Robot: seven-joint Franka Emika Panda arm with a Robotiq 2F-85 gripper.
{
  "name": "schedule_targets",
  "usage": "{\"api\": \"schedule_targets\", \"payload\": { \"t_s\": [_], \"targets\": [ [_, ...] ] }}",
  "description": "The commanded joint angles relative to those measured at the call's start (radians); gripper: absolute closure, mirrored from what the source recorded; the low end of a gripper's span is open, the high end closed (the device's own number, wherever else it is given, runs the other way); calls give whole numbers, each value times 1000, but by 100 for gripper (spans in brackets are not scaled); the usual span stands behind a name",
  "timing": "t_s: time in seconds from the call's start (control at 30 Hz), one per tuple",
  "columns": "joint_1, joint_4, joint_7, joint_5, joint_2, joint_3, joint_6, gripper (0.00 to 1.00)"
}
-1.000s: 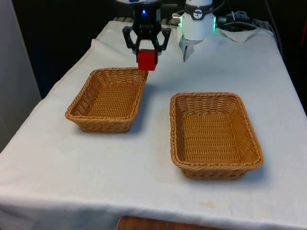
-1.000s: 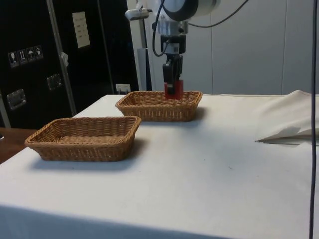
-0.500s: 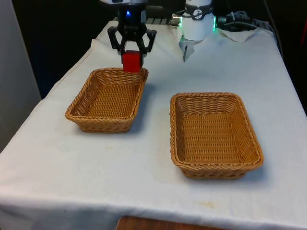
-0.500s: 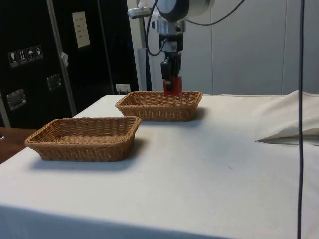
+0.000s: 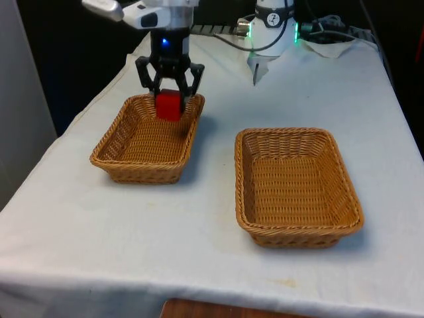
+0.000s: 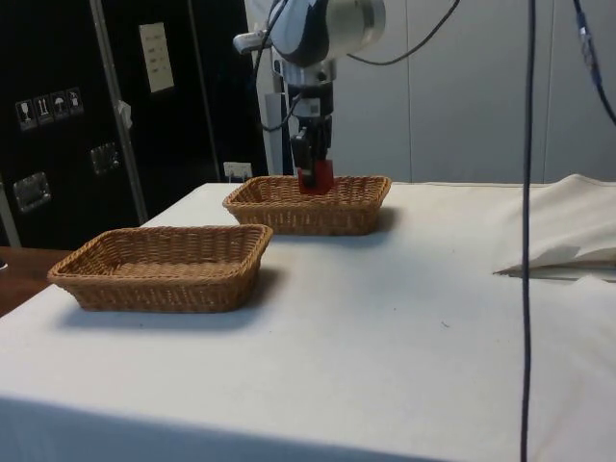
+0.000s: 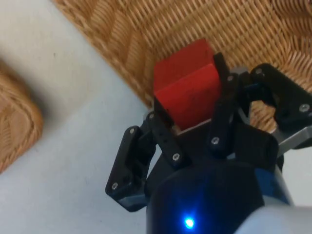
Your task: Pick up the red cube and place it into the right basket.
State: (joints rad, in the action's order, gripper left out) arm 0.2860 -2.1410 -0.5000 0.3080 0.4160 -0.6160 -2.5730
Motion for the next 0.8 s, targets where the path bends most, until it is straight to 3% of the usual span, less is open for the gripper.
{"api": "schedule_targets", "payload": {
  "t_s": [0.0,0.1,0.13,0.17,0.4,0.43,0.47,0.6,0.73,0.77],
  "targets": [
    [-14,15,-16,16,8,10,9,97],
    [-15,40,-24,34,34,3,13,97],
    [-4,37,-14,26,39,-7,5,97],
    [-18,55,-26,41,50,-1,17,97],
    [-31,96,-30,56,91,-12,25,97],
    [-17,87,-18,45,87,-22,17,97],
    [-33,103,-33,61,98,-14,27,97],
    [-36,113,-44,78,114,-14,25,97],
    [-50,132,-61,103,146,-7,23,97],
    [-32,120,-47,89,140,-24,22,97]
  ]
}}
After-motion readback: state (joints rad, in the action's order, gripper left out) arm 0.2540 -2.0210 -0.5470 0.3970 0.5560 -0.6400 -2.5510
